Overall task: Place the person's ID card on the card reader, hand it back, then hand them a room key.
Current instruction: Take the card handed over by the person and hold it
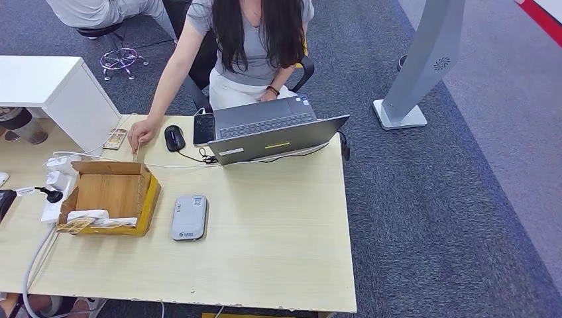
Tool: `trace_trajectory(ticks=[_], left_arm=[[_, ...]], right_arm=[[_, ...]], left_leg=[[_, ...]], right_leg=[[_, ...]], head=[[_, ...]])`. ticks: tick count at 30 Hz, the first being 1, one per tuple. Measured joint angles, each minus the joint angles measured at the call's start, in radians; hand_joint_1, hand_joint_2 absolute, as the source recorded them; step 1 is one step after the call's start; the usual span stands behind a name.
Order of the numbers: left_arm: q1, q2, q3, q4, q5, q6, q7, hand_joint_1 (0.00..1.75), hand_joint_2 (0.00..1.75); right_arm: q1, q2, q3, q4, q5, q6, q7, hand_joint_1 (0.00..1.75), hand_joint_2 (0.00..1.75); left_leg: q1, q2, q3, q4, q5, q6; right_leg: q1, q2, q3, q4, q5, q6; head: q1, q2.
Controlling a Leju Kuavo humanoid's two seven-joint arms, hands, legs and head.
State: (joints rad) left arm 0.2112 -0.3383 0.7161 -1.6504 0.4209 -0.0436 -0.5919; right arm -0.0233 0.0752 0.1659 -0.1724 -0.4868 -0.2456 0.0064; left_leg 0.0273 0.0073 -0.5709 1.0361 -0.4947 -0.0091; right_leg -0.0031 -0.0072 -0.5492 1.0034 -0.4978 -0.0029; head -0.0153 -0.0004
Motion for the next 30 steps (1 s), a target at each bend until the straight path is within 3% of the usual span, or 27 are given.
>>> trace_trajectory(ticks=[5,12,14,16,19,22,24,25,27,30], left_arm=[[-0.005,0.004,-0.063,-0.117,-0.008,0.011,-0.002,0.0,1.75],[-0.008,0.008,-0.091,-0.168,-0.018,0.006,-0.007,0.0,1.75],[-0.024,0.02,-0.107,-0.179,-0.063,0.043,-0.009,0.0,1.75],[-0.069,0.048,-0.134,-0.18,-0.192,0.149,-0.006,0.0,1.75],[-0.217,0.137,-0.206,-0.108,-0.633,0.413,0.072,0.0,1.75],[-0.455,0.275,-0.316,0.139,-1.337,0.635,0.346,0.0,1.75],[-0.624,0.364,-0.394,0.365,-1.772,0.683,0.538,0.0,1.75],[-0.702,0.402,-0.432,0.477,-1.903,0.687,0.607,0.0,1.75],[-0.832,0.466,-0.495,0.675,-2.001,0.687,0.699,0.0,1.75],[-0.949,0.527,-0.552,0.871,-1.988,0.688,0.739,0.0,1.75]], right_arm=[[-0.001,0.0,0.01,0.0,0.004,0.001,0.001,0.0,1.75],[-0.002,0.0,0.016,0.0,0.012,0.002,0.012,0.0,1.75],[-0.004,0.0,0.022,0.0,0.024,0.004,0.027,0.0,1.75],[-0.006,-0.002,0.033,0.001,0.043,0.01,0.043,0.0,1.75],[-0.014,-0.007,0.06,0.0,0.083,0.032,0.055,0.0,1.75],[-0.03,-0.013,0.093,0.0,0.12,0.06,0.053,0.0,1.75],[-0.041,-0.014,0.113,0.0,0.136,0.072,0.057,0.0,1.75],[-0.046,-0.014,0.122,0.0,0.141,0.074,0.063,0.0,1.75],[-0.051,-0.014,0.137,0.0,0.149,0.076,0.078,0.0,1.75],[-0.051,-0.014,0.15,0.0,0.152,0.075,0.089,0.0,1.75]], left_leg=[[0.0,0.0,0.001,0.0,0.0,0.0],[0.0,0.0,0.001,0.0,0.0,0.0],[0.0,0.0,0.001,0.0,0.001,0.001],[0.0,-0.001,0.001,0.0,0.001,0.001],[0.0,-0.005,0.0,0.0,0.006,0.001],[0.0,-0.009,-0.002,0.0,0.012,0.0],[0.001,-0.008,-0.005,0.0,0.016,-0.002],[0.001,-0.005,-0.006,0.0,0.017,-0.003],[0.0,0.004,-0.009,0.0,0.019,-0.004],[0.0,0.015,-0.01,0.0,0.019,-0.004]], right_leg=[[0.0,0.0,0.0,0.0,0.0,0.0],[0.0,0.001,-0.001,0.0,0.0,0.0],[0.0,0.0,-0.002,0.0,0.0,0.0],[0.0,-0.001,-0.002,0.0,0.0,0.0],[0.0,-0.006,-0.002,0.0,0.002,0.0],[0.0,-0.01,-0.003,0.001,0.006,-0.002],[0.0,-0.009,-0.005,0.002,0.011,-0.003],[0.0,-0.006,-0.007,0.003,0.014,-0.004],[0.0,0.004,-0.012,0.004,0.018,-0.004],[0.0,0.014,-0.017,0.004,0.021,-0.003]], head=[[0.0,0.0],[0.0,0.0],[0.0,0.0],[0.0,0.0],[0.0,0.0],[0.0,0.0],[0.0,0.0],[0.0,0.0],[0.0,0.0],[0.0,0.0]])
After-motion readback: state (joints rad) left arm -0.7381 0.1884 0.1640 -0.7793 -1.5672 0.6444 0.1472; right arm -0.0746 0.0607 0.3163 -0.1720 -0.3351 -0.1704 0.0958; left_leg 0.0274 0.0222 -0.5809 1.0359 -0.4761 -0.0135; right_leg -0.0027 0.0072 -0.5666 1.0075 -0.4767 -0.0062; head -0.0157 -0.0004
